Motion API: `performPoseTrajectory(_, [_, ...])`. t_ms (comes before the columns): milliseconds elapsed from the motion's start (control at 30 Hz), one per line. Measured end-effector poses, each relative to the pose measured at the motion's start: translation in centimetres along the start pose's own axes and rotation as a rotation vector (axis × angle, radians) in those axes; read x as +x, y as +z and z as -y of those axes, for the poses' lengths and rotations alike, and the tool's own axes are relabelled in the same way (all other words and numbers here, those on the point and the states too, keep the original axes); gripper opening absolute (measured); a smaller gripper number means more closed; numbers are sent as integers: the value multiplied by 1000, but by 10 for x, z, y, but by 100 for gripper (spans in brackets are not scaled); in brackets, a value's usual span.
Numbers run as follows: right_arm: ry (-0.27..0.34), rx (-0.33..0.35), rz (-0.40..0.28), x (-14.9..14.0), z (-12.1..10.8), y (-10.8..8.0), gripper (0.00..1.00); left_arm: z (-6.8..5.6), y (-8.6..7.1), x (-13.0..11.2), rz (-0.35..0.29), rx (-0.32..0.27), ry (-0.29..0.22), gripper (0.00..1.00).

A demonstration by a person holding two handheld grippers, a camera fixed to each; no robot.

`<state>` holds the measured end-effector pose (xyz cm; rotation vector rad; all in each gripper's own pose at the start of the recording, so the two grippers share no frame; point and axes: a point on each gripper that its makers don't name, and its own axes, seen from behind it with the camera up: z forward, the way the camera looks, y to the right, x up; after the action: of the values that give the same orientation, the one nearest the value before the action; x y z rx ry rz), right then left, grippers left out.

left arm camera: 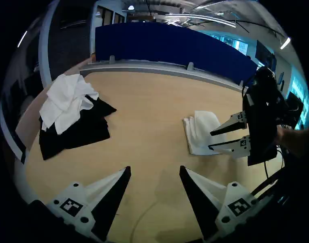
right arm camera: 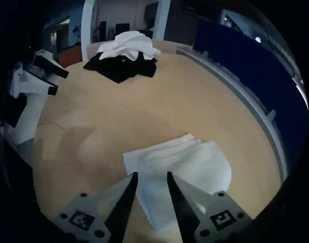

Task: Fold towel

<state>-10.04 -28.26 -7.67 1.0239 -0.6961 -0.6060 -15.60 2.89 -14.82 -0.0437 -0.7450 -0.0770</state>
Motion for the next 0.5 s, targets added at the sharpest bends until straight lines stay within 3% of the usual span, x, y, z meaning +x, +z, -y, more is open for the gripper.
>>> performPoseTrajectory(167, [40,-42,2,-7,-9,-13,74,-2,-1,-1,1,-1,4,89])
performPoseTrajectory(500, [126,-84,43,-40,-22,-32,75,-4,1,2,-1,-5,7,89])
